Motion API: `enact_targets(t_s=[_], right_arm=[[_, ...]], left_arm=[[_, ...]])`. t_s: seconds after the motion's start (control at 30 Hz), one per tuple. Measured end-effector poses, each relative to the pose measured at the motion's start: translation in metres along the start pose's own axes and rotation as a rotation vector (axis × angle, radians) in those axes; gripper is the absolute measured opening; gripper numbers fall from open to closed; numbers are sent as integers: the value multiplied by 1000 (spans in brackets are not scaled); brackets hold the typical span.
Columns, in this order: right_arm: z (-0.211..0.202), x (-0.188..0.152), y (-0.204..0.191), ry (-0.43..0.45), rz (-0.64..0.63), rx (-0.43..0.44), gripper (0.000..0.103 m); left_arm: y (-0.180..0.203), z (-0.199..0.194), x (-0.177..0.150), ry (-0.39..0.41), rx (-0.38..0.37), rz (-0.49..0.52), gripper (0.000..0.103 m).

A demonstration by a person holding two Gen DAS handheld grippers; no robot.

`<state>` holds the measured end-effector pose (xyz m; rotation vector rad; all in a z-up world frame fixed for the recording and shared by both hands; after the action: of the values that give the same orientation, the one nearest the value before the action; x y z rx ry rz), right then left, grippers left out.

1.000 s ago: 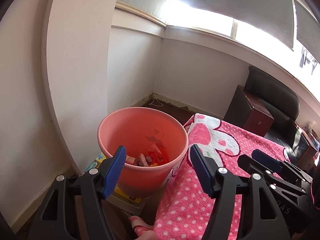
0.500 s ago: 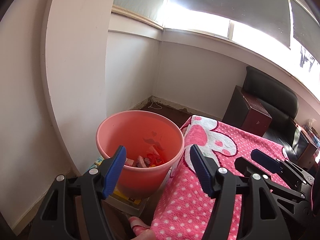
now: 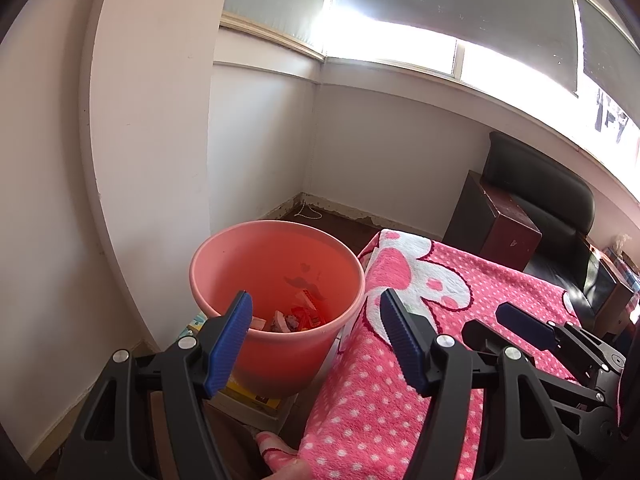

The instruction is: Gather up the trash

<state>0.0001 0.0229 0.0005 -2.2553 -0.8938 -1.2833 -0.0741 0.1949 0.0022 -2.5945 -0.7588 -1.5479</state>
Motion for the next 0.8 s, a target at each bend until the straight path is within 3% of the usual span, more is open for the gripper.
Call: enact_targets(t_s=[0.8], right_arm=[[-2,-2,0,-2,0,-1,45]], left_arm=[[3,-1,-3,-3,-3,12,64]])
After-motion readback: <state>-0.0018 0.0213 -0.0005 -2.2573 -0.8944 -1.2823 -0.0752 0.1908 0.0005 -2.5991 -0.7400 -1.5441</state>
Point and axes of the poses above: each gripper's, at about its wrist camera, not at the fingertips, and z roughly the way its jaws point, y to its right, x to its top, the point moved 4 cm from there along z, roughly the way its jaws point, and after that the axes turned 5 degrees about -z, right-handed, at the moved point
